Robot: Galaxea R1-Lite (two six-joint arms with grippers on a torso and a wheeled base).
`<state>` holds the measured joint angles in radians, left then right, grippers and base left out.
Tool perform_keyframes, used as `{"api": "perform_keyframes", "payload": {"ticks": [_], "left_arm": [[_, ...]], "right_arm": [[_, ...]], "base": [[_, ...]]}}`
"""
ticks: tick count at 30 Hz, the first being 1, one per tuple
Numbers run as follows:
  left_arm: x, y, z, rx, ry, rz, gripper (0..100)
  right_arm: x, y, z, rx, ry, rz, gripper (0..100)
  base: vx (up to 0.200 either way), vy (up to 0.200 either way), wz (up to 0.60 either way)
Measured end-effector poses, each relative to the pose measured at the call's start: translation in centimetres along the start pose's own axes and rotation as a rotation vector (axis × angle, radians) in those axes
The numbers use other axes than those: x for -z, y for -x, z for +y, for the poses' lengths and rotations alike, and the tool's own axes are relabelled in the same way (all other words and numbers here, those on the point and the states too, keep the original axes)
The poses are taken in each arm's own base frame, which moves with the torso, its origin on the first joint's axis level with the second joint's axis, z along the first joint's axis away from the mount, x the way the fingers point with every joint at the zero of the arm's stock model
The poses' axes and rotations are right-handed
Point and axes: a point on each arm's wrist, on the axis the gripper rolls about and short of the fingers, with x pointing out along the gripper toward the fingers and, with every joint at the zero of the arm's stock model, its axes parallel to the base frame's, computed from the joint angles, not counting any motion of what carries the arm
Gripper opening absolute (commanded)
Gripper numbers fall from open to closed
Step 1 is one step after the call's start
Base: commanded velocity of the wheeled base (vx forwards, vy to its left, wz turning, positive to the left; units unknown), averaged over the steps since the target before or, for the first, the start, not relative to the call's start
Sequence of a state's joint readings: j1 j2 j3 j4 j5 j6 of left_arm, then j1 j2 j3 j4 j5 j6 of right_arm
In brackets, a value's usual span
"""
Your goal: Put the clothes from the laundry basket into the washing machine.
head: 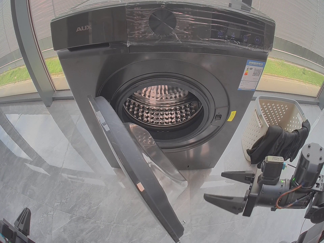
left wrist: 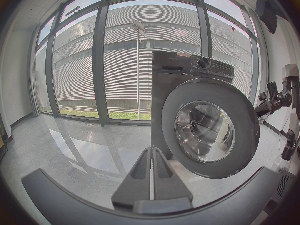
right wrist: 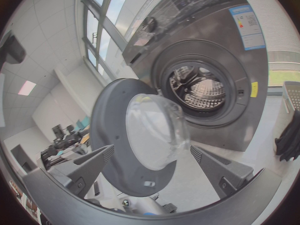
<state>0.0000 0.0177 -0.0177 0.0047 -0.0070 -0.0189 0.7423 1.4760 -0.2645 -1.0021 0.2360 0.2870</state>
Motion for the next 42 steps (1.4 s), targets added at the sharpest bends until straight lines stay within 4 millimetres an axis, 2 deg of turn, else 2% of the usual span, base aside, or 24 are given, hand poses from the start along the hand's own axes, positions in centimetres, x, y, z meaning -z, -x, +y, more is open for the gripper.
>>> {"api": "perform_keyframes", "payload": {"ticks": [5,11,15,20,25,30,35,42], "left_arm": [[0.0,0.0,0.0,0.0,0.0,0.0,0],[0.0,0.0,0.0,0.0,0.0,0.0,0],[0.0,0.0,0.0,0.001,0.0,0.0,0],[0.0,0.0,0.0,0.001,0.001,0.0,0],[0.0,0.0,0.0,0.001,0.0,0.0,0],[0.0,0.0,0.0,0.001,0.0,0.0,0],[0.0,0.0,0.0,0.001,0.001,0.0,0],[0.0,0.0,0.0,0.001,0.001,0.0,0]], "right_arm": [[0.0,-2.0,-2.6,0.155,-0.028,0.009,100],[-0.1,-5.9,-6.0,0.368,-0.032,0.006,100],[0.1,-8.0,-7.7,0.481,-0.024,0.016,100],[0.9,-10.1,-8.9,0.534,-0.017,0.055,100],[2.0,-12.0,-8.7,0.516,-0.008,0.088,100],[3.2,-13.1,-7.6,0.476,0.006,0.125,100],[4.1,-13.3,-6.5,0.427,0.012,0.149,100],[3.8,-13.3,-6.4,0.409,0.004,0.137,100]], "base": [[0.0,0.0,0.0],[0.0,0.0,0.0],[0.0,0.0,0.0],[0.0,0.0,0.0],[0.0,0.0,0.0],[0.0,0.0,0.0],[0.0,0.0,0.0],[0.0,0.0,0.0]]}}
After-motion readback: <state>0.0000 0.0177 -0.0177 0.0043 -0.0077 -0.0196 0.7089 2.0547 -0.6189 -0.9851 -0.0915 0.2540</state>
